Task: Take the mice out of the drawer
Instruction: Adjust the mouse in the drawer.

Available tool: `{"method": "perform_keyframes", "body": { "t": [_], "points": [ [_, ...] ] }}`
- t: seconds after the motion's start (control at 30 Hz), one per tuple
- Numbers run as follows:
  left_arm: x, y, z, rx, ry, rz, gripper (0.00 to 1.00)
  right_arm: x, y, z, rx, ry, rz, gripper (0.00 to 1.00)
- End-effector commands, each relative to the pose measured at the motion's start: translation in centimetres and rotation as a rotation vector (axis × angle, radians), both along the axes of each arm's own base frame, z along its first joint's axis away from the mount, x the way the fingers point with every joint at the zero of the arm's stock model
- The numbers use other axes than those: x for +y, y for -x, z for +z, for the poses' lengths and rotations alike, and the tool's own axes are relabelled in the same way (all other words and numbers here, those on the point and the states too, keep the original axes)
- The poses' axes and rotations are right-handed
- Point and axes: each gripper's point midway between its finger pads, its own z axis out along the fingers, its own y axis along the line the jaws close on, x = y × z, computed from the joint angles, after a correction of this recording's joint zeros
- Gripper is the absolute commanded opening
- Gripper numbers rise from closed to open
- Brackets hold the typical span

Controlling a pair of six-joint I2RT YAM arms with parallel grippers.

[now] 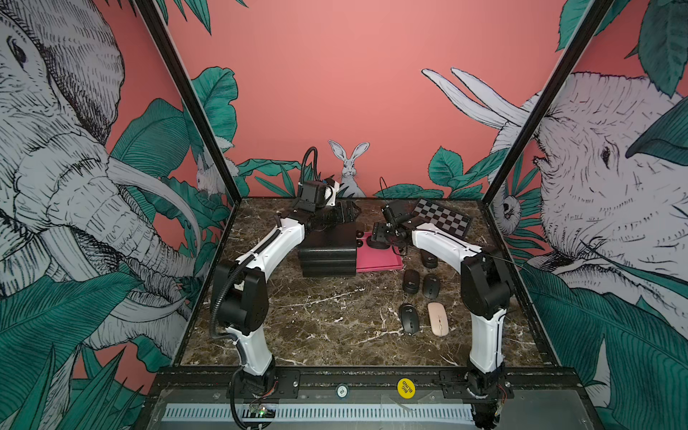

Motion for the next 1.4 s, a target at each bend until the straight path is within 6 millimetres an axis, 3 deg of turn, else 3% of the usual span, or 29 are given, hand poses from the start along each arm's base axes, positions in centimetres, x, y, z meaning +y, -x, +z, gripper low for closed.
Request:
{"method": "perform_keyframes", "body": {
  "t": [0.0, 0.23, 0.5, 0.77, 0.9, 1.07, 1.37],
  "points": [
    [1.0, 2.1, -6.1, 0.203, -0.077, 0.02, 0.93, 0.9, -1.7, 0.8, -0.066, 0.016, 0.086, 0.81],
    [1.3, 2.3, -6.3, 0.202, -0.086, 0.025, 0.93, 1.3, -2.6, -0.4, -0.094, 0.106, 0.258, 0.83],
    [1.3, 2.2, -6.2, 0.204, -0.086, 0.028, 0.93, 1.5, -3.4, -2.1, -0.056, 0.151, 0.302, 0.79],
    [1.5, 2.1, -6.4, 0.211, -0.089, 0.028, 0.93, 1.2, -2.6, -4.0, -0.022, 0.145, 0.296, 0.78],
    [1.5, 2.2, -6.5, 0.217, -0.09, 0.028, 0.93, 2.3, -1.5, -5.3, 0.013, 0.099, 0.362, 0.77],
    [1.6, 2.3, -6.6, 0.219, -0.098, 0.025, 0.93, 3.4, 0.3, -5.0, 0.035, 0.021, 0.437, 0.73],
    [1.5, 2.1, -6.7, 0.225, -0.092, 0.024, 0.93, 3.0, 4.0, -1.9, 0.028, -0.088, 0.416, 0.73]
  ]
}}
